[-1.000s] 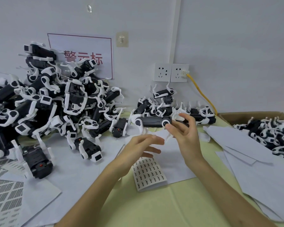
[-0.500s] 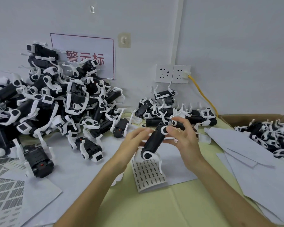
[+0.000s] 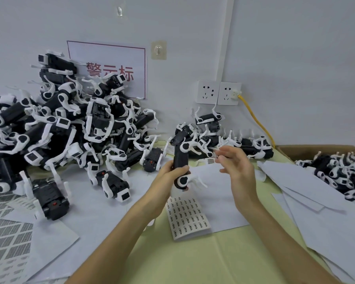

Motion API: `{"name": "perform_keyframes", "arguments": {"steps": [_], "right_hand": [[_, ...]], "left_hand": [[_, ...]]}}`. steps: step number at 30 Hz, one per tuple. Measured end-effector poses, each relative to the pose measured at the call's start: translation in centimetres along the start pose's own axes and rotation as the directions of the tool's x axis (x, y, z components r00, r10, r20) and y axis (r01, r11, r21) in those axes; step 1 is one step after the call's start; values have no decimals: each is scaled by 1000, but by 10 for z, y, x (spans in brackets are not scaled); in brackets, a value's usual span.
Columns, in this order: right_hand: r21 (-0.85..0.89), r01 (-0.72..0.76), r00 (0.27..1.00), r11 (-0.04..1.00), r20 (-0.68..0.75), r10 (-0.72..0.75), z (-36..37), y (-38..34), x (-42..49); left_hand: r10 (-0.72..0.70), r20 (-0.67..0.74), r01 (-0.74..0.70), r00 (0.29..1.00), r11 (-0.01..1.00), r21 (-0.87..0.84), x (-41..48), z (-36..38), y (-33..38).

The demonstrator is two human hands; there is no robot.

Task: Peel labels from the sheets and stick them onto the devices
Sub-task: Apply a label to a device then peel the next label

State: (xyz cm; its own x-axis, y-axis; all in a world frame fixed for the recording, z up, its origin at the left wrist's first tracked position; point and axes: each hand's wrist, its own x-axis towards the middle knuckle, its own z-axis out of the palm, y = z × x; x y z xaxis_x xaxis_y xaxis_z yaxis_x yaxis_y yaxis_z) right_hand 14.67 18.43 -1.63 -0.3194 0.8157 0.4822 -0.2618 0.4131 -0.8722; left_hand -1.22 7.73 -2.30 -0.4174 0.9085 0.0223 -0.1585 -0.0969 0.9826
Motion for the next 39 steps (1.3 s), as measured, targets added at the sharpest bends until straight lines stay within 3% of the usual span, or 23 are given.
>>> {"name": "perform_keyframes", "arguments": {"steps": [10, 21, 39], "right_hand": [[-38, -33, 974, 999, 222, 40, 6, 1, -5], [-129, -86, 953, 988, 279, 119, 10, 7, -6], [-192, -29, 964, 981, 256, 78, 13, 14, -6]], "left_hand": [[67, 46, -74, 997, 985, 157, -5, 4, -8], [85, 66, -100, 994, 958, 269, -5, 10, -14], [104, 92, -128, 990, 939, 319, -8, 13, -17]]}}
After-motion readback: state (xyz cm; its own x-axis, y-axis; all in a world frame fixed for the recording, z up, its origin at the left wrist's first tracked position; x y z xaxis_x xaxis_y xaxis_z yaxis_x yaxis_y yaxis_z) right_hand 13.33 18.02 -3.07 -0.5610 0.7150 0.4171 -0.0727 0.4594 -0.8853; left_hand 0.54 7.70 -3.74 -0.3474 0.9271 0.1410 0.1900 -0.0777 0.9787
